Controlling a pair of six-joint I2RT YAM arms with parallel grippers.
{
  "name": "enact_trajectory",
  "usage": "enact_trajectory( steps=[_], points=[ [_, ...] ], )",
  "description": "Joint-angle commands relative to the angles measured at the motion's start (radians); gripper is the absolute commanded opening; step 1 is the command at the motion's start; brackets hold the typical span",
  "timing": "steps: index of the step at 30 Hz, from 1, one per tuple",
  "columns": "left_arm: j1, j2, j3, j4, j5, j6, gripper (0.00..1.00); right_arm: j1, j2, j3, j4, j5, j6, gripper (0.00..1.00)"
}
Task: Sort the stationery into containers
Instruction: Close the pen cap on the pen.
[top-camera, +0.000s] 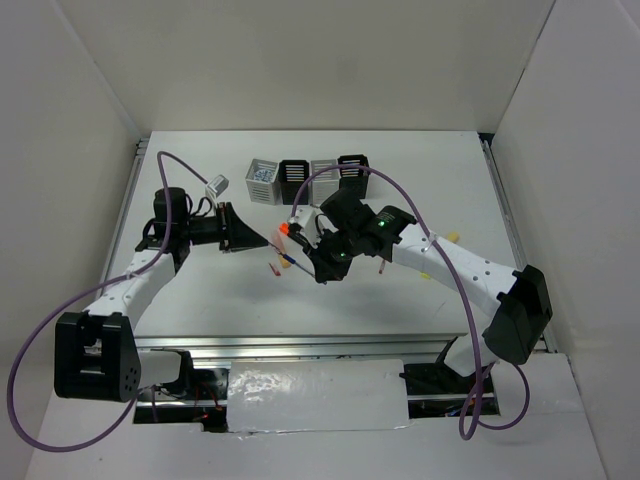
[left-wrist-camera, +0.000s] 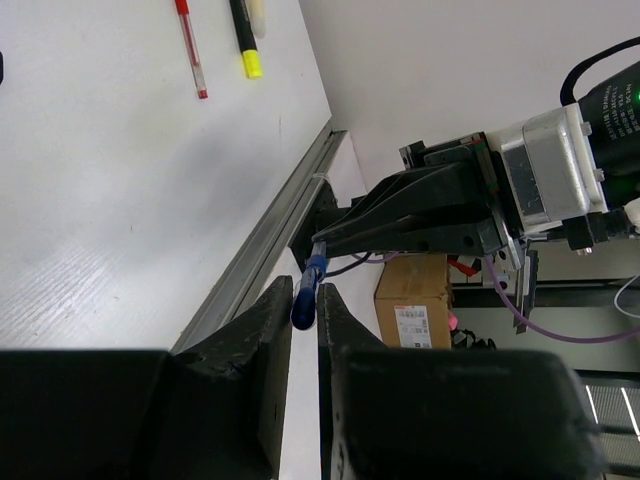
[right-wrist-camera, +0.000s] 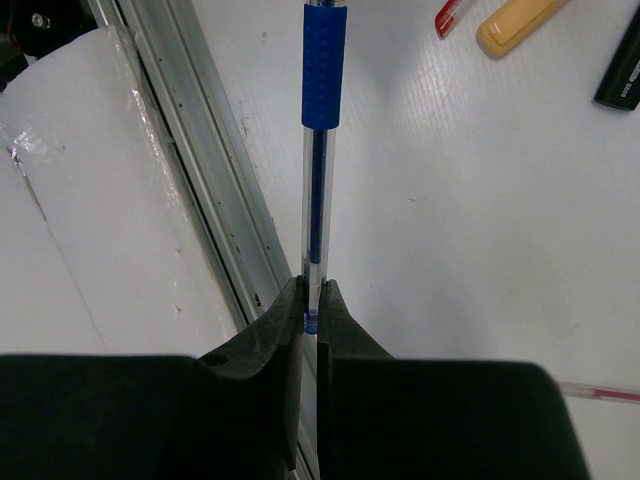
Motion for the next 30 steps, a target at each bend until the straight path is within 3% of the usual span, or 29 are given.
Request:
enact_trajectory(
  steps=[1, 30],
  points=[
    [0.005, -0.004, 0.033, 0.013, 0.008, 0.015, 0.00, -0.005, -0.019, 0.006, 0.028, -0.017, 0.008, 0.00],
    [-0.109, -0.010, -0.035, 0.042, -0.048, -0.011, 0.00, -0.005, 0.015, 0.068, 0.025, -0.031, 0.019, 0.00]
  ],
)
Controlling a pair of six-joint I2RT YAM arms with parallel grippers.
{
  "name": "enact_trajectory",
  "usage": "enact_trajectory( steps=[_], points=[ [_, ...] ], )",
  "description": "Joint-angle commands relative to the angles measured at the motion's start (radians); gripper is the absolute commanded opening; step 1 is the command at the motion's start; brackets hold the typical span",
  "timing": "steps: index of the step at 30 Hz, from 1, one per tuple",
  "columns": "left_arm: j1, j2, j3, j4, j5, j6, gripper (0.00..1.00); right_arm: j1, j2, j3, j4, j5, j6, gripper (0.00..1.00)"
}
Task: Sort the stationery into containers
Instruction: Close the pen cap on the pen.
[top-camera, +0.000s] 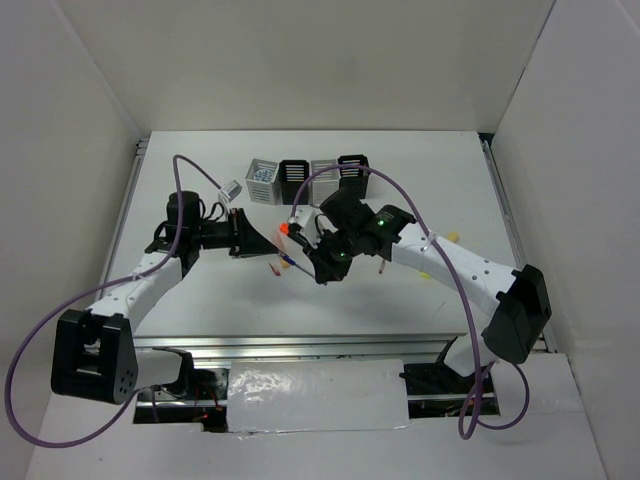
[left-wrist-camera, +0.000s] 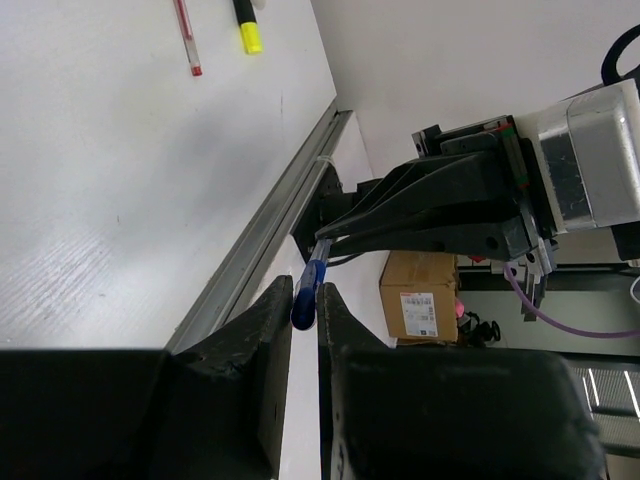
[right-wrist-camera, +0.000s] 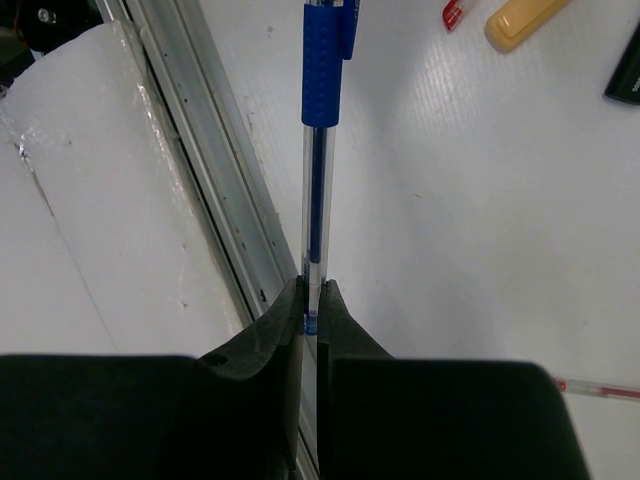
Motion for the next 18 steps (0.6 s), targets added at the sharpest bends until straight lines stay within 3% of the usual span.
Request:
enact_trajectory(
  steps=[1, 7, 12, 18],
  points=[
    [-0.019, -0.010, -0.019, 0.025, 0.002, -0.005, 0.00, -0.005, 0.015, 0.068, 0.028, -0.031, 0.015, 0.00],
    [-0.043, 0.013, -0.043, 0.036, 0.008, -0.016, 0.00, -0.031, 0.059, 0.109, 0.022, -0.079, 0.030, 0.00],
    [-0.042, 0.076, -0.115, 0.316, 0.067, -0.245, 0.00, -0.042, 0.098, 0.139, 0.023, -0.096, 0.038, 0.00],
    [-0.019, 0.162, -0.123, 0.419, 0.103, -0.350, 0.00, -0.070, 0.121, 0.168, 0.014, -0.131, 0.055, 0.00]
  ],
)
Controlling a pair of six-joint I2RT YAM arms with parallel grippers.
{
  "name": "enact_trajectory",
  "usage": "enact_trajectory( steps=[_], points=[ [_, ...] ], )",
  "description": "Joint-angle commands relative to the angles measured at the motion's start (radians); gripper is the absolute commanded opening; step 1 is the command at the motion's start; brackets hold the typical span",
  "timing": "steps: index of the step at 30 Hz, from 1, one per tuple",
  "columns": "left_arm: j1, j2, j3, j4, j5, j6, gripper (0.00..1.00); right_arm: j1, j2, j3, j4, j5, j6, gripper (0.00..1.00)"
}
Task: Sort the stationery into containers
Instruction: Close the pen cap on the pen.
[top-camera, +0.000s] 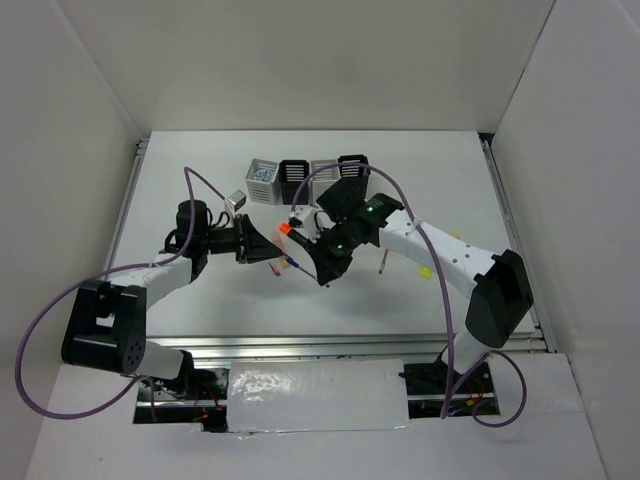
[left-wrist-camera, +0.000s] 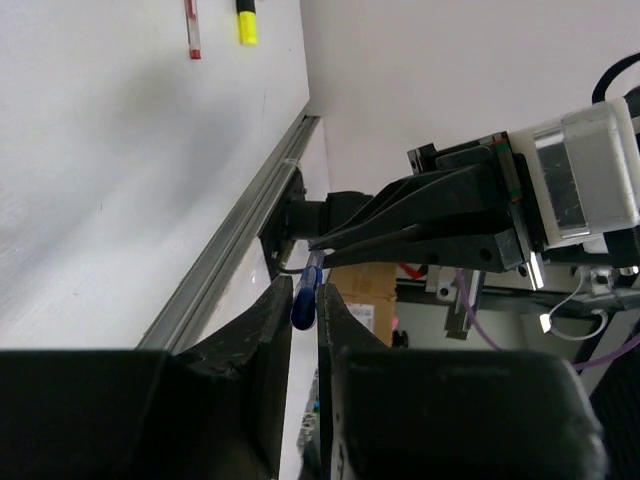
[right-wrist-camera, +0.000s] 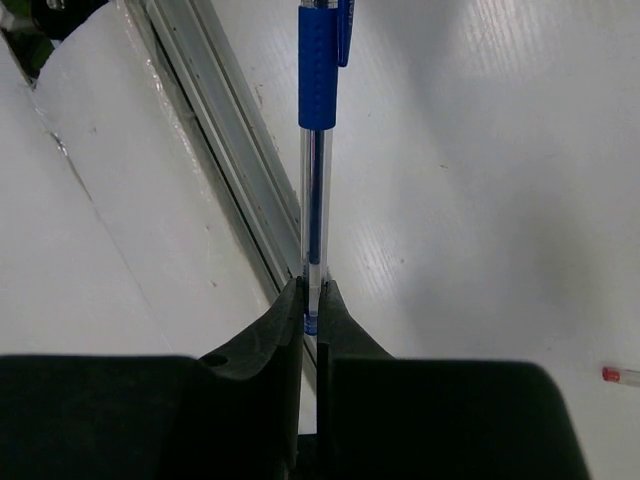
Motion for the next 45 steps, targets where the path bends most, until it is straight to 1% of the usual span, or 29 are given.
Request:
enact_trajectory(
  steps=[1, 6, 10, 11, 12, 13, 15, 16, 18, 19, 20, 25, 27, 30, 31, 33, 35, 45],
  points=[
    [0.000, 0.034, -0.019, 0.139, 0.092, -0.108, 0.00, -0.025, 0.006, 0.103, 0.127, -0.061, 0.025, 0.00],
    [0.029, 0.058, -0.023, 0.124, 0.094, -0.124, 0.00, -0.052, 0.040, 0.141, 0.107, -0.093, 0.028, 0.00],
    [0.058, 0.066, -0.055, 0.188, 0.088, -0.191, 0.00, -0.059, 0.078, 0.192, 0.093, -0.116, 0.031, 0.06],
    [0.078, 0.067, -0.058, 0.183, 0.088, -0.191, 0.00, -0.062, 0.086, 0.199, 0.093, -0.118, 0.033, 0.10],
    [0.087, 0.069, -0.059, 0.177, 0.088, -0.187, 0.00, -0.063, 0.098, 0.205, 0.093, -0.128, 0.033, 0.12],
    [0.096, 0.073, -0.062, 0.170, 0.088, -0.185, 0.00, -0.066, 0.103, 0.216, 0.092, -0.130, 0.034, 0.17],
    [0.119, 0.077, -0.065, 0.170, 0.089, -0.185, 0.00, -0.072, 0.116, 0.231, 0.093, -0.142, 0.039, 0.24],
    [0.130, 0.077, -0.067, 0.167, 0.089, -0.182, 0.00, -0.075, 0.118, 0.235, 0.096, -0.145, 0.044, 0.31],
    [0.135, 0.078, -0.073, 0.168, 0.089, -0.185, 0.00, -0.083, 0.129, 0.245, 0.104, -0.154, 0.056, 0.39],
    [0.136, 0.080, -0.076, 0.171, 0.086, -0.194, 0.00, -0.088, 0.132, 0.250, 0.105, -0.164, 0.067, 0.45],
    [0.136, 0.081, -0.076, 0.176, 0.086, -0.196, 0.00, -0.091, 0.139, 0.254, 0.107, -0.170, 0.071, 0.47],
    [0.178, 0.087, -0.076, 0.179, 0.088, -0.205, 0.00, -0.121, 0.150, 0.278, 0.104, -0.188, 0.084, 0.51],
    [0.184, 0.089, -0.073, 0.180, 0.089, -0.206, 0.00, -0.123, 0.138, 0.261, 0.095, -0.176, 0.068, 0.52],
    [0.190, 0.080, -0.064, 0.160, 0.094, -0.199, 0.00, -0.108, 0.104, 0.201, 0.090, -0.167, 0.031, 0.56],
    [0.189, 0.075, -0.059, 0.132, 0.092, -0.167, 0.00, -0.096, 0.097, 0.186, 0.092, -0.165, 0.019, 0.56],
    [0.190, 0.058, -0.059, 0.098, 0.089, -0.139, 0.00, -0.088, 0.075, 0.152, 0.090, -0.167, 0.012, 0.62],
    [0.190, 0.051, -0.067, 0.108, 0.091, -0.147, 0.00, -0.076, 0.072, 0.144, 0.078, -0.176, 0.010, 0.65],
    [0.190, 0.021, -0.061, 0.096, 0.097, -0.147, 0.00, -0.054, 0.090, 0.112, 0.052, -0.216, -0.004, 0.68]
  ],
)
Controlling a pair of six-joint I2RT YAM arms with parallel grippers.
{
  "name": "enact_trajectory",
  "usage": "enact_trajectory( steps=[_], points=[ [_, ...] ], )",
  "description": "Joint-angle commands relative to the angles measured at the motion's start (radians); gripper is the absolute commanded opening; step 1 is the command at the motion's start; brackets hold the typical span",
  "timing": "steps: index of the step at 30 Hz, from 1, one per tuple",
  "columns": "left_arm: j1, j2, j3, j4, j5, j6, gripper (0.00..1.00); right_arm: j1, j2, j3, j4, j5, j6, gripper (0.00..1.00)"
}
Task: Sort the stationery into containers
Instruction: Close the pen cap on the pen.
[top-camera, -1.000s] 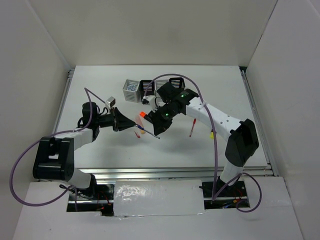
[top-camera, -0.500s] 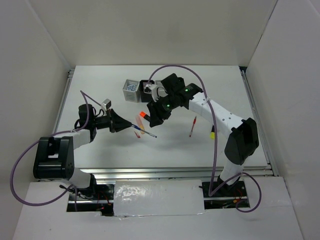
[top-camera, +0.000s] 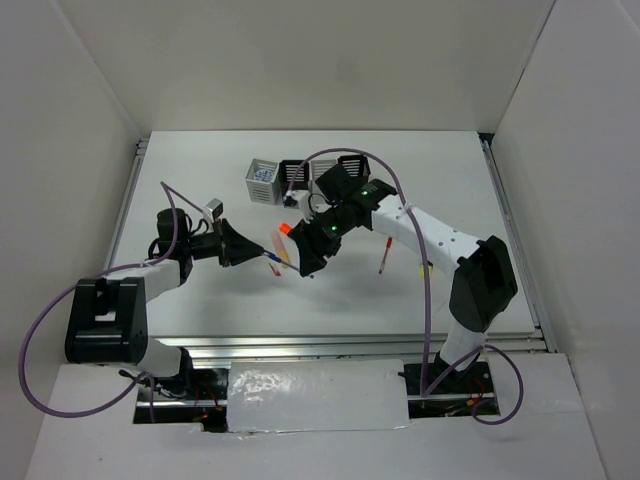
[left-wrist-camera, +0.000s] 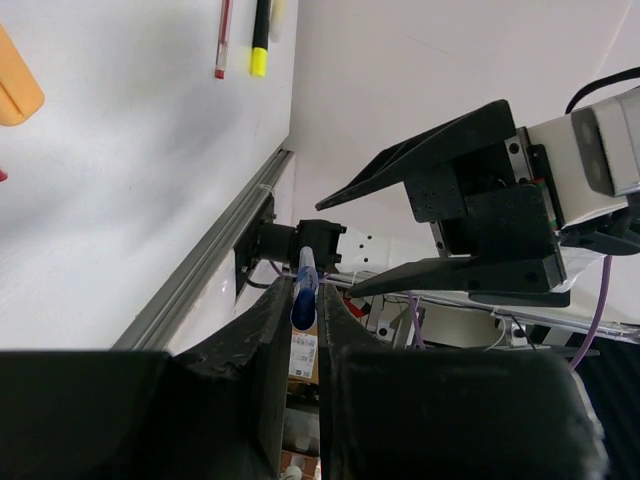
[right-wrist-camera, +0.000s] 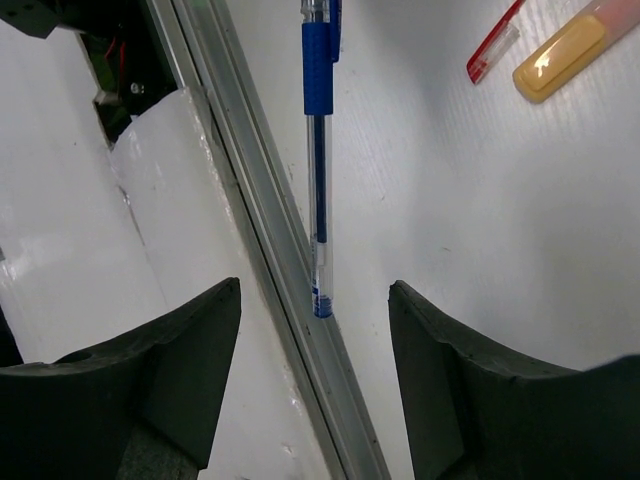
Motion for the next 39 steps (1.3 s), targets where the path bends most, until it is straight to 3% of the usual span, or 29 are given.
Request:
enact_trajectory(
  steps=[1, 16, 19, 23, 27, 31, 36, 39],
  points=[
    [0.005, -0.034, 0.018, 0.009, 0.031, 0.014, 0.00, 0.021, -0.029, -0.017, -0.011, -0.026, -0.027, 0.68],
    [0.005, -0.048, 0.023, 0.007, 0.038, 0.012, 0.00, 0.035, -0.020, -0.081, 0.026, -0.029, -0.027, 0.60],
    [0.005, -0.051, 0.018, 0.010, 0.035, 0.012, 0.00, 0.037, -0.013, -0.074, 0.024, -0.034, -0.027, 0.53],
    [0.005, -0.052, 0.022, 0.009, 0.038, 0.012, 0.00, 0.037, -0.008, -0.077, 0.026, -0.039, -0.025, 0.36],
    [0.005, -0.055, 0.020, 0.016, 0.035, 0.009, 0.00, 0.040, -0.008, -0.077, 0.023, -0.039, -0.030, 0.27],
    [0.003, -0.065, 0.014, 0.018, 0.028, 0.020, 0.00, 0.044, -0.009, -0.072, 0.021, -0.039, -0.028, 0.03],
    [-0.031, -0.083, 0.072, -0.217, -0.008, 0.196, 0.00, 0.056, -0.020, -0.047, 0.039, -0.023, -0.022, 0.00],
    [-0.080, -0.103, 0.051, -0.190, -0.014, 0.202, 0.00, 0.066, -0.011, -0.020, 0.044, -0.016, -0.015, 0.00]
  ],
)
